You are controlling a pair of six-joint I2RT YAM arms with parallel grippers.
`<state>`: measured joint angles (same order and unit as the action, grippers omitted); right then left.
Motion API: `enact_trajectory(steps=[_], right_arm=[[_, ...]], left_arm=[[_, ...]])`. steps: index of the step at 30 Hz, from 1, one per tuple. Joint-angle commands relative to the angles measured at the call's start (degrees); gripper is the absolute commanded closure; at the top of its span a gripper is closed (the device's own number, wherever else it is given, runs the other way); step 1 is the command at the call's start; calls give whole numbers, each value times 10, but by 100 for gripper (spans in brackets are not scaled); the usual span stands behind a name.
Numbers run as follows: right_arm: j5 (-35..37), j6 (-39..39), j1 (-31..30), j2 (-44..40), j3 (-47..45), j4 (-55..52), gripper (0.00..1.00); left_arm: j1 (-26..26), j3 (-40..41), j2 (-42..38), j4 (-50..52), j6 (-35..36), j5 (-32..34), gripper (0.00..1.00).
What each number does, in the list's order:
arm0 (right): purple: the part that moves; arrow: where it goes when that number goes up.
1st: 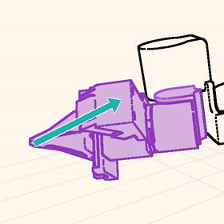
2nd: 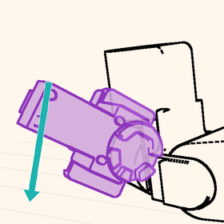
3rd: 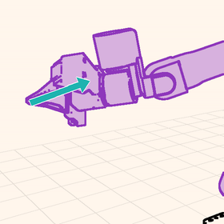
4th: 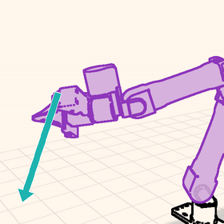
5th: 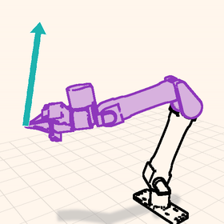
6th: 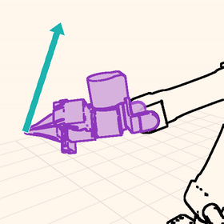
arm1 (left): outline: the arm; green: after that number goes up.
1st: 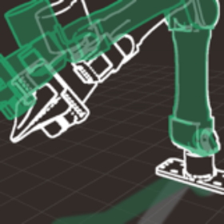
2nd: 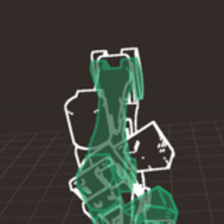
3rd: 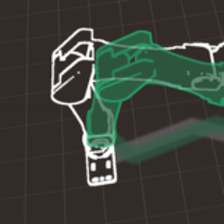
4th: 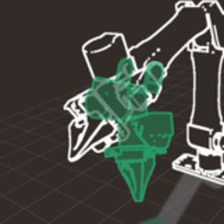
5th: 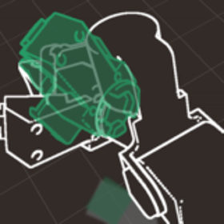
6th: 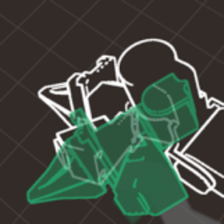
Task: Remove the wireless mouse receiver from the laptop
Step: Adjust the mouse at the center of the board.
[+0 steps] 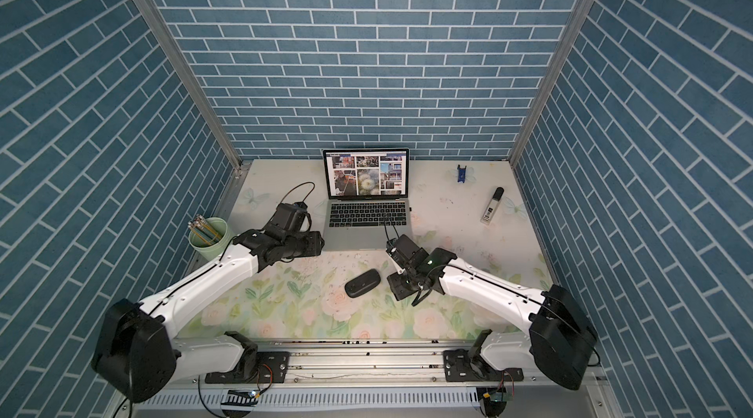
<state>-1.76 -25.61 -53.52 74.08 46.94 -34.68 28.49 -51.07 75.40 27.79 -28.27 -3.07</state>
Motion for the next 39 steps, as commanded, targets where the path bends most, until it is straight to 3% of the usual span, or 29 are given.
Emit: enact_trajectory(steps=[1, 6, 8, 10, 11, 16, 27, 39], right_arm=[[-4, -63, -16, -4, -20, 53, 62], [1, -65, -44, 94, 4, 73, 60], [2, -57, -52, 144, 25, 81, 75], [9, -53, -54, 179, 45, 91, 94], [16, -52, -52, 192, 56, 94, 100], [35, -38, -48, 229, 100, 86, 100], [28, -37, -33, 249, 103, 98, 100], [16, -15, 2, 293, 136, 133, 100]], left_arm=[[34, -11, 25, 12, -11, -17, 91], [90, -6, 69, 9, -25, -16, 87], [108, -4, 91, 4, -29, -13, 88], [117, -3, 113, -1, -31, -13, 100], [121, -5, 123, -1, -32, -12, 100], [133, -2, 149, -18, -38, -9, 100], [150, 22, 176, -64, -53, -38, 100], [182, 54, 153, -85, -85, -53, 100]])
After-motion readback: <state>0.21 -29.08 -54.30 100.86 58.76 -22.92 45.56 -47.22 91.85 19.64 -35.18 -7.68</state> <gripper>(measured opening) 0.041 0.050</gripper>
